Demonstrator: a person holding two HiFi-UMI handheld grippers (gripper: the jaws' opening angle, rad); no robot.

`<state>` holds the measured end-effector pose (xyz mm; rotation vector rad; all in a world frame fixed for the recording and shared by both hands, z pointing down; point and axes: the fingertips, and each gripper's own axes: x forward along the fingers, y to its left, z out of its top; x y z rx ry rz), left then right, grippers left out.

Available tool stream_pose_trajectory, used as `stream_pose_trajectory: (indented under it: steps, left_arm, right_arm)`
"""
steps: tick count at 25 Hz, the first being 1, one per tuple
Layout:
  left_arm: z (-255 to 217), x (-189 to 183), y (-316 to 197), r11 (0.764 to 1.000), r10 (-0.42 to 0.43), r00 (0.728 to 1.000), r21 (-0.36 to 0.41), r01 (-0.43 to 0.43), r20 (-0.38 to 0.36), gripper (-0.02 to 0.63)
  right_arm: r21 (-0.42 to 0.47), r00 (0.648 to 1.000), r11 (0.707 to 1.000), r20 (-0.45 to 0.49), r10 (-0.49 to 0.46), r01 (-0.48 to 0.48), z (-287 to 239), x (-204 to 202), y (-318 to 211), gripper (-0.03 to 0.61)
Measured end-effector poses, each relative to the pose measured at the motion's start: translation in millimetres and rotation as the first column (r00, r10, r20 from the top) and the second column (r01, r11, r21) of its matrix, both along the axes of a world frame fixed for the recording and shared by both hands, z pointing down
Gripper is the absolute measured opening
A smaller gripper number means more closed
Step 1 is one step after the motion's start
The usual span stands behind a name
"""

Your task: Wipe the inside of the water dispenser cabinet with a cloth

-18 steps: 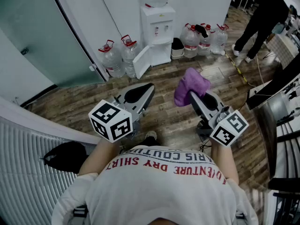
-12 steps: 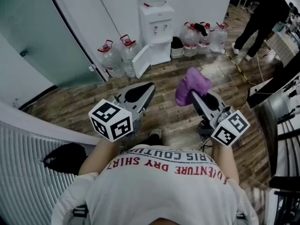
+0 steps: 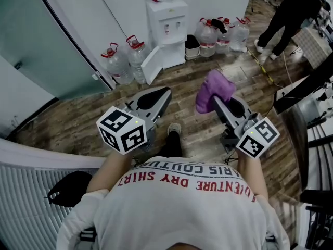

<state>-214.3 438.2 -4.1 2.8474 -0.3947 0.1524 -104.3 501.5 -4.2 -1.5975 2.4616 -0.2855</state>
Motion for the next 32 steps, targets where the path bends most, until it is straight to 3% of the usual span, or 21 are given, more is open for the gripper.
stream_pose_trajectory:
  steps: [11,25,32]
  left_arm:
    - [28.8,32.8,-107.1,0.998,-0.008,1.000,-0.066,0.008,0.000,0.028]
    - [88.6,98.4,-353.8,0.982,-0.020,0.997,-0.184,0.033,0.074,0.028]
    - [131.2,120.9,-431.0,0.966,-0.040,0.994,-0.251,0.065,0.101,0.028]
  right_arm:
    - [-0.073,1.000,0.997,-0.006,-0.005,0.004,27.0,35.1,-108.7,0.063]
    - [-0.228,1.000,0.973,0.018,-0.018,0.021,70.2,93.1,-353.7,0.063]
    - [-0.305,0.998,0.951,-0.002,-0.055,0.052,104.6,110.3,-433.1,0.063]
